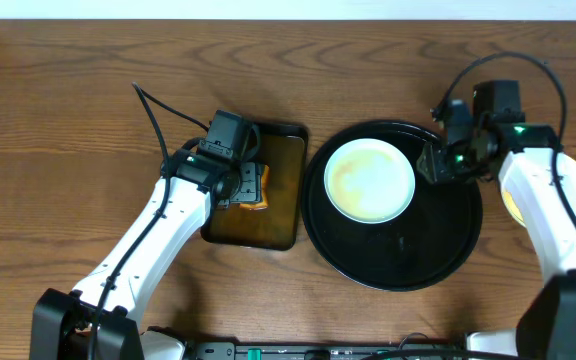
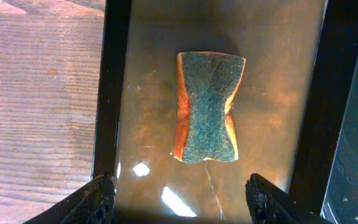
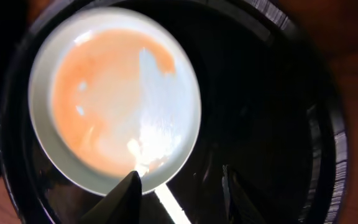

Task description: Clean dirty plates on tray and stack at the side

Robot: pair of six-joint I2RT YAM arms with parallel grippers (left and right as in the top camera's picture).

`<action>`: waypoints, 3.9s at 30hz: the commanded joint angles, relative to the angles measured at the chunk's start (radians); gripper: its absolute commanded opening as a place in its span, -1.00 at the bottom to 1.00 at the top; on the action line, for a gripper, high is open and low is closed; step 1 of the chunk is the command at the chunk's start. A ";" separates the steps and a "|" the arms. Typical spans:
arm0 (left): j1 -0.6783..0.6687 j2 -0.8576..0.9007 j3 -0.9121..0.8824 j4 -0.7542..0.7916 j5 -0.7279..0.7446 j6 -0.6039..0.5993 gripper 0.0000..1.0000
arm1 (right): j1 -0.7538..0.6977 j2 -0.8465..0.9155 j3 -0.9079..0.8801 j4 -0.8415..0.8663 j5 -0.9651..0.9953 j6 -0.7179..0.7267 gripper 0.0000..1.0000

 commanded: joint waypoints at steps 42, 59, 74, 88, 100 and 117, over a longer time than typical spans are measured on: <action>0.002 -0.007 -0.004 -0.003 -0.012 0.002 0.37 | -0.023 0.165 -0.192 0.329 -0.348 0.169 -0.98; 0.002 -0.007 -0.004 -0.003 -0.012 0.002 0.37 | -0.022 -0.174 -0.192 0.260 0.045 0.104 -0.98; 0.002 -0.007 -0.004 -0.003 -0.012 0.002 0.37 | -0.021 -0.346 -0.192 0.166 0.581 0.104 -0.98; 0.002 -0.007 -0.004 0.001 -0.012 0.002 0.37 | 0.096 -0.346 -0.192 0.181 0.996 -0.037 -0.98; 0.002 -0.007 -0.004 0.000 -0.012 0.002 0.37 | 0.297 -0.346 -0.192 0.211 1.311 -0.187 -0.98; 0.002 -0.007 -0.004 0.000 -0.012 0.002 0.38 | 0.394 -0.346 -0.192 0.240 1.380 -0.214 -0.98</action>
